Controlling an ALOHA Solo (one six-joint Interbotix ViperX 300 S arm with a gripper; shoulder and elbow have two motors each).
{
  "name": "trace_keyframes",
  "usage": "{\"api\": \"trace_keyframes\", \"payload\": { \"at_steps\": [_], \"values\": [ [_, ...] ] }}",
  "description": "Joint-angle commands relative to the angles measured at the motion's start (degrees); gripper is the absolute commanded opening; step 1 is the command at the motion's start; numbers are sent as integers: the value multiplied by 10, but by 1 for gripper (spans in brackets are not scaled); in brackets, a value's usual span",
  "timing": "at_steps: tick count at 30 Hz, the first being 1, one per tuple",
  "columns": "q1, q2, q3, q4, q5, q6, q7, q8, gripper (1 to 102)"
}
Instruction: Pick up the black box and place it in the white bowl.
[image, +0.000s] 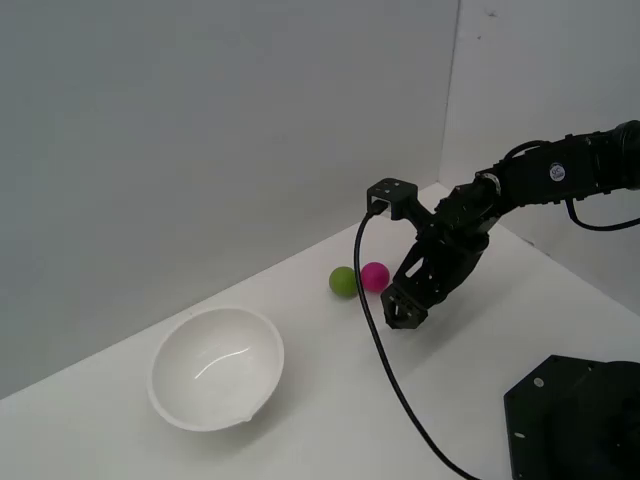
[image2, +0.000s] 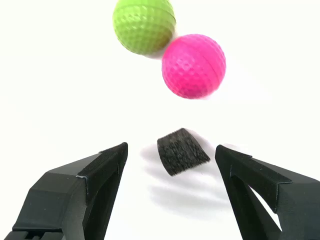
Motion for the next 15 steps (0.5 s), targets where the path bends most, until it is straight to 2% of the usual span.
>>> {"api": "trace_keyframes", "payload": {
  "at_steps": [1,8,11,13,15],
  "values": [
    [-11,1,4,-10,-11,-12,-3,9,100],
    [-13,-9,-4,-13,-16,-12,1,10,100],
    [-13,-8,-4,-13,-16,-12,1,10,96],
    [-13,-8,-4,-13,-16,-12,1,9,85],
    [-13,-8,-4,-13,-16,-12,1,10,66]
  ]
}}
